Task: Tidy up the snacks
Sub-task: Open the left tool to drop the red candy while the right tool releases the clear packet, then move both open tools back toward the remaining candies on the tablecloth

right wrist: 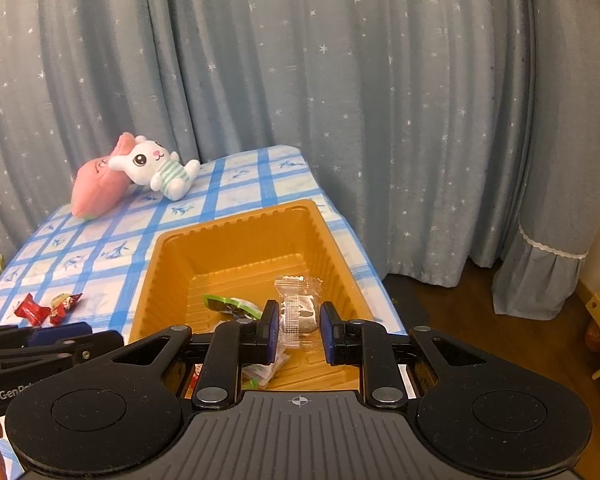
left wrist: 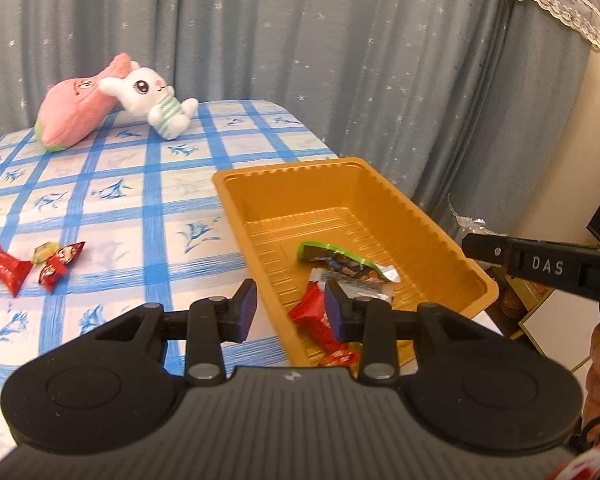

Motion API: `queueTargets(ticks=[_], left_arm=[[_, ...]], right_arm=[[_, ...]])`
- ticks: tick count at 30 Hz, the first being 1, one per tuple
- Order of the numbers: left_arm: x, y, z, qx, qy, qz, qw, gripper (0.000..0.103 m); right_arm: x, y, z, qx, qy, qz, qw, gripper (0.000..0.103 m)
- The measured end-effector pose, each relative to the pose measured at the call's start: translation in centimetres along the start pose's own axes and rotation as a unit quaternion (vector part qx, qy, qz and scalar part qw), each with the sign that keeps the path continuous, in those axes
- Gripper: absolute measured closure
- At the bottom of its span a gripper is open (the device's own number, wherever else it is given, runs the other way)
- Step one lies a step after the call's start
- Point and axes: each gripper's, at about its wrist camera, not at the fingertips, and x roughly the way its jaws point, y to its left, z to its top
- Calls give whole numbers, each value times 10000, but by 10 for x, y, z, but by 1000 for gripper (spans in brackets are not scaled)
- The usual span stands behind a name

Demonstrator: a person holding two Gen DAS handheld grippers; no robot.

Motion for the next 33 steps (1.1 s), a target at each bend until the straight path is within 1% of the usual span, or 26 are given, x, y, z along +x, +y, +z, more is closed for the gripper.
queueTargets(ticks=[5, 7, 8, 9, 10, 11, 13, 15, 17, 21, 26, 28, 33], left_arm=[[-3, 8, -2, -57, 8, 59, 10000, 70], [-4, 9, -3, -51, 14, 82, 10000, 66], [-5, 10, -3, -56, 18, 91, 9999, 65], [-6, 11, -4, -72, 27, 108, 9999, 60], [-8, 12, -4, -95, 30, 111, 9999, 57], [-10, 14, -5, -114, 24, 111, 9999, 56], [-14, 15, -7, -143, 15, 140, 9998, 56], [-21, 18, -10, -173, -10, 176, 9997, 52], [-29, 21, -12, -223, -33, 198, 9996, 52], [-48, 25, -17, -261, -90, 258, 9993, 44], [-75, 33, -23, -287, -148, 388, 9987, 40], [-87, 41, -26, -364, -193, 444, 9982, 34], [-110, 65, -31, -474, -219, 692, 9962, 30]], right_arm=[[5, 6, 3, 28, -9, 195, 9998, 81], [8, 7, 5, 104, 19, 421, 9991, 81], [9, 6, 5, 152, 54, 469, 9988, 80], [10, 6, 6, 199, 66, 487, 9986, 79], [9, 5, 6, 244, 48, 475, 9986, 73], [7, 3, 6, 284, 22, 445, 9986, 63], [2, -1, 5, 394, -35, 375, 9985, 56], [-4, -7, 5, 502, -26, 321, 9982, 55], [-13, -11, 4, 587, -29, 273, 9979, 55], [-34, -9, 1, 655, -96, 256, 9975, 55], [-52, 9, -6, 555, -113, 396, 9976, 54], [-57, 18, -9, 516, -112, 469, 9975, 53], [-64, 45, -18, 461, -35, 668, 9967, 51]])
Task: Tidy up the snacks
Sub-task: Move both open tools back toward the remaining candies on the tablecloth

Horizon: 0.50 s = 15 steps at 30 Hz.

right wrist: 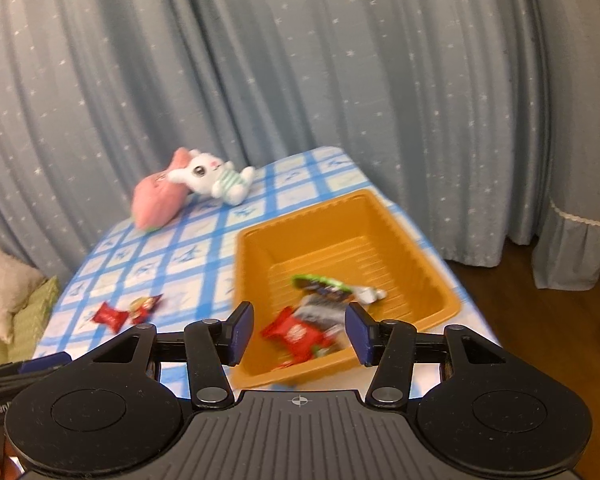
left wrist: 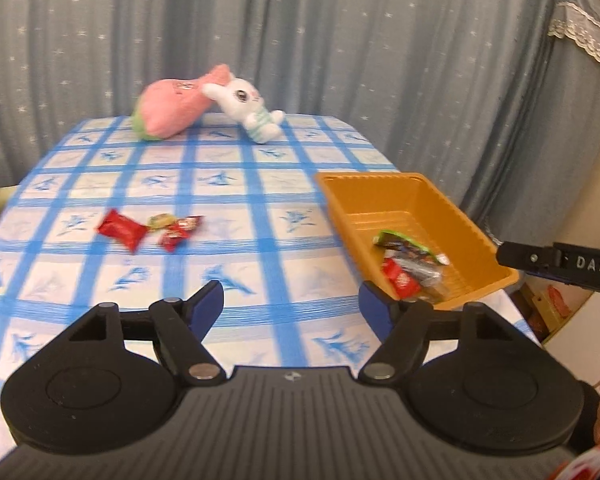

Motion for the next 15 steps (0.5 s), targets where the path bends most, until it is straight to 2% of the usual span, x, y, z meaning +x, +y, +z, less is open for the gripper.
queueTargets(ticks=[8, 15], left_arm=[[-22, 46, -2, -320, -56, 416, 9986, 28], [-32, 76, -5, -574, -97, 615, 9964, 27]], right_arm=[[5, 43, -14, -196, 136, 243, 9994, 48], [11, 75, -21, -442, 231, 434, 9978, 46]])
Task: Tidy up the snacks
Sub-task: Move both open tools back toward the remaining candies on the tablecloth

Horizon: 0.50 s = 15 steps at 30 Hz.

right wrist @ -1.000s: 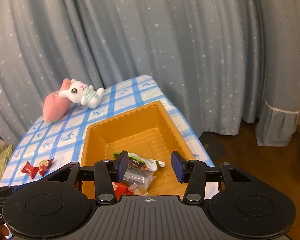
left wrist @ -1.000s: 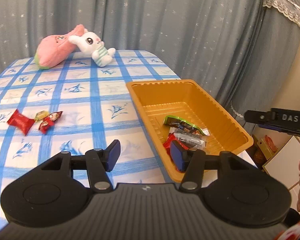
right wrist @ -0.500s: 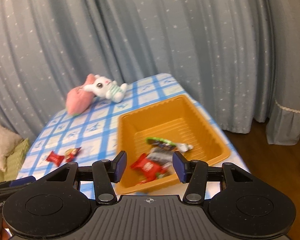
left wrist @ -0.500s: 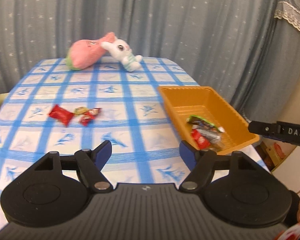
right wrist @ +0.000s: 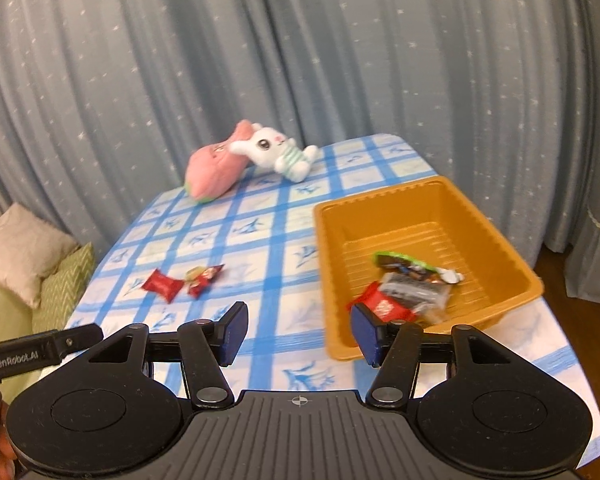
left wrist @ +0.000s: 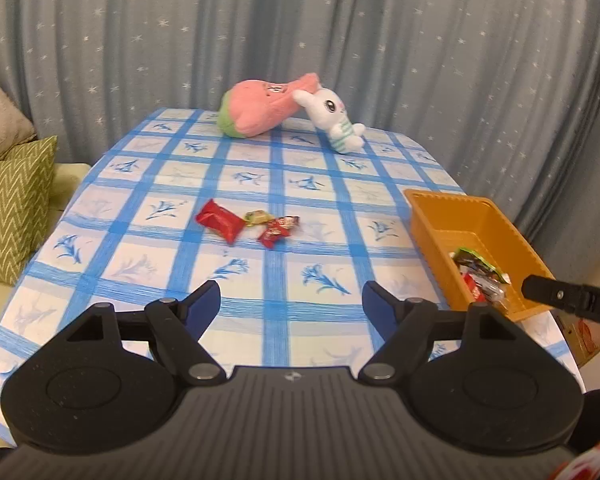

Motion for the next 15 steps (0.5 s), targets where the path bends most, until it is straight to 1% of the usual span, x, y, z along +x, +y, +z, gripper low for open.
queueTargets(ticks=[5, 15], left_arm=[[0, 14, 1, -97, -26, 81, 9999, 26], [12, 39, 5, -76, -2, 209, 9998, 26]], right_arm=[[10, 17, -2, -108, 74, 98, 9999, 44], [38, 51, -3, -381, 192, 320, 9986, 43]])
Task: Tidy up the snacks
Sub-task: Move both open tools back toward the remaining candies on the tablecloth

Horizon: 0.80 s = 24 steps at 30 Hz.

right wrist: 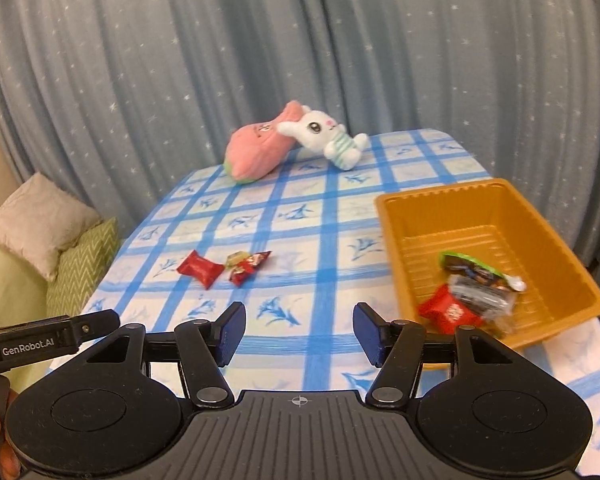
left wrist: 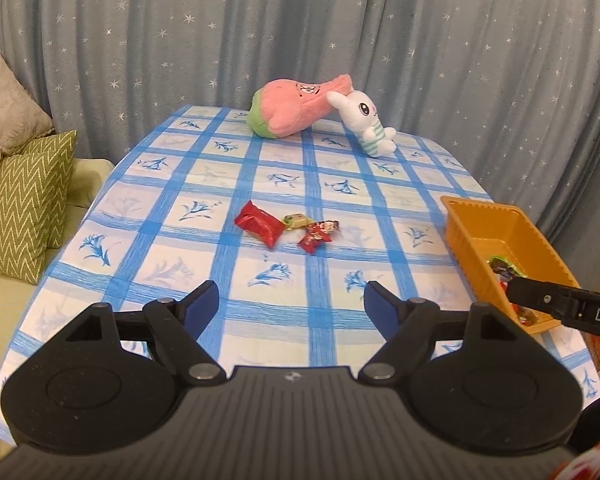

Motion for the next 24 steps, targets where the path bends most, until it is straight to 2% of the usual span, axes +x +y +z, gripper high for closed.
queueTargets(ticks=[11, 24], left_arm=[[45, 32, 16, 272, 85, 115, 9995, 25], [145, 73, 28, 399, 379, 345, 9979, 25]], right_arm=[[62, 28, -4, -312, 79, 167, 9993, 43], [170, 37, -6, -504, 356, 382, 9974, 44]])
